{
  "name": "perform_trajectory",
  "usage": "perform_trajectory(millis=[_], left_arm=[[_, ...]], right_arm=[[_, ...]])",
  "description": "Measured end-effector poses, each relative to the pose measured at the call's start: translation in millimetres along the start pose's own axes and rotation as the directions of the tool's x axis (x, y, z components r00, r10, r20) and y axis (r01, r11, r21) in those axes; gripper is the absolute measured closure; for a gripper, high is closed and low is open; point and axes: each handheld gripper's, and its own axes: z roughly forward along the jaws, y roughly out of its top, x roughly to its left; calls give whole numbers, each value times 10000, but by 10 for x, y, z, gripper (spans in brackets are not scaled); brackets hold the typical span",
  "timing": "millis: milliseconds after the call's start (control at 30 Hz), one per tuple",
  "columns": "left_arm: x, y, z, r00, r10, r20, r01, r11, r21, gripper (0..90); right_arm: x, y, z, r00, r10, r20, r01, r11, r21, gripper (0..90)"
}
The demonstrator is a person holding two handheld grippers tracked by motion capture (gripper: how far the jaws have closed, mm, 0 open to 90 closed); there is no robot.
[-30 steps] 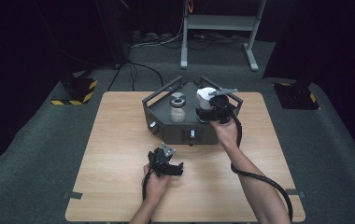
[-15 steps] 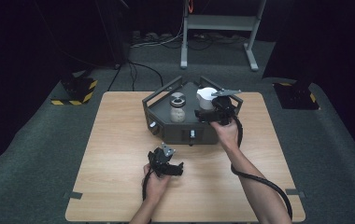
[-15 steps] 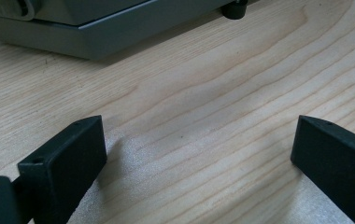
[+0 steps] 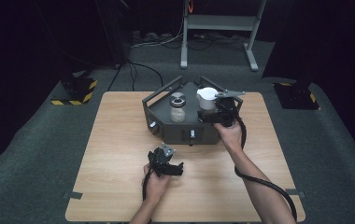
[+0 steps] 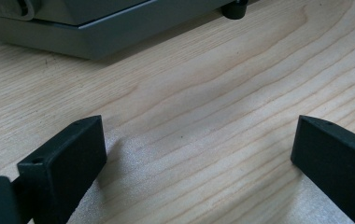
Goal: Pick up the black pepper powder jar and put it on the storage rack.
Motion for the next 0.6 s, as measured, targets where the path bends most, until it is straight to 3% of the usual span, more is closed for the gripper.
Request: perform_trajectory(millis=[600], left_arm=[[2, 3, -1, 10000, 49, -11, -49, 10000, 13, 33]], right_arm=[[8, -105, -184, 9994, -317, 137, 318, 9994, -107, 77]])
